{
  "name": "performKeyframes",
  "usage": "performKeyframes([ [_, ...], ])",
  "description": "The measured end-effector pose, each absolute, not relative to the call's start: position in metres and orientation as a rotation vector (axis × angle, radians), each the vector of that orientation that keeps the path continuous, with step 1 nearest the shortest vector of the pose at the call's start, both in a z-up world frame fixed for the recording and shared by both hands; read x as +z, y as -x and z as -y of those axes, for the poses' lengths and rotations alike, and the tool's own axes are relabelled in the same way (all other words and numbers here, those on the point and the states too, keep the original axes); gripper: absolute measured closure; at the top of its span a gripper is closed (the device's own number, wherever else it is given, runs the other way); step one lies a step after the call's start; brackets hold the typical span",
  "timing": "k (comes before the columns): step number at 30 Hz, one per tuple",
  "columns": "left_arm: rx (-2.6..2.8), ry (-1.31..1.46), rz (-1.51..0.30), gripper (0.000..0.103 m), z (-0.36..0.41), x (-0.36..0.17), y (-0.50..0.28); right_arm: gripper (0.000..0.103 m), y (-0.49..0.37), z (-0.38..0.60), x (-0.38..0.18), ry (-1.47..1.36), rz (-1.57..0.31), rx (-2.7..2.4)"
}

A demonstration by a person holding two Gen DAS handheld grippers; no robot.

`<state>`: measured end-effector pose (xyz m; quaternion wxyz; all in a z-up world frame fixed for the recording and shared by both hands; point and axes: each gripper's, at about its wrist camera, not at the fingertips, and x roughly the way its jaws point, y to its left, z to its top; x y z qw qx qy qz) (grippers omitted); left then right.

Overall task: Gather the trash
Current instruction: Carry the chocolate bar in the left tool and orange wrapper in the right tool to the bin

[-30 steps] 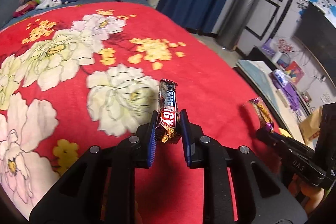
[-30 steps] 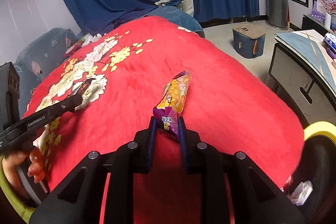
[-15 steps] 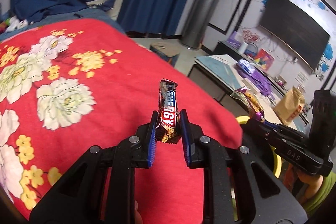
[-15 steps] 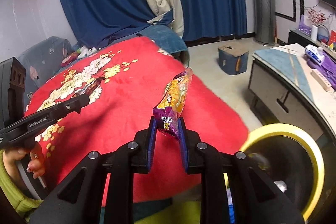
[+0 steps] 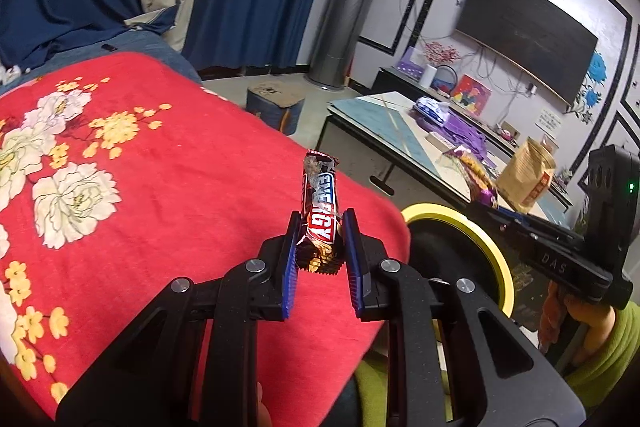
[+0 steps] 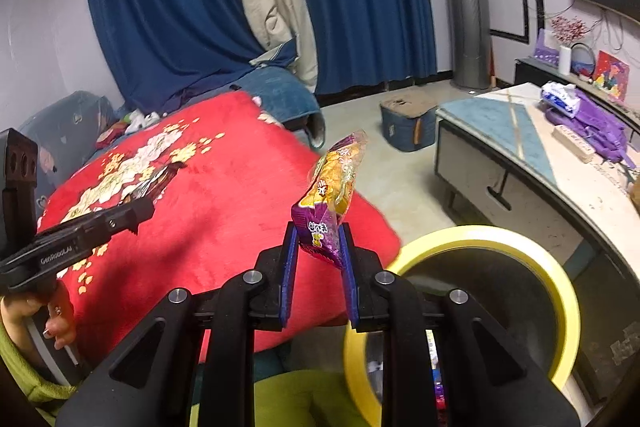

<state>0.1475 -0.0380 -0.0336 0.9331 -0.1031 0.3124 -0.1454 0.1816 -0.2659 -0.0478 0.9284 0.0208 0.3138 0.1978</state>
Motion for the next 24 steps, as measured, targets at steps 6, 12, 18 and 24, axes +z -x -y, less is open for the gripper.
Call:
performKeyframes([
  [6, -0.337, 0.188, -0.633, 0.088, 0.058, -0.032, -0.145, 0.083, -0.173, 0.285, -0.046, -0.035, -0.629, 0.368],
  [12, -0.387, 0.17, -0.631, 0.088, 0.077, -0.031, -0.142, 0.083, -0.166, 0.302, -0.045, -0.03, -0.615, 0.336],
  [18, -0.445, 0.163, -0.648, 0.088, 0.099, -0.034, -0.145, 0.083, -0.159, 0.318, -0.043, -0.025, -0.603, 0.302],
  [24, -0.499, 0.134, -0.658, 0.088, 0.124, -0.036, -0.145, 0.083, -0.155, 0.338, -0.046, -0.04, -0.609, 0.26],
])
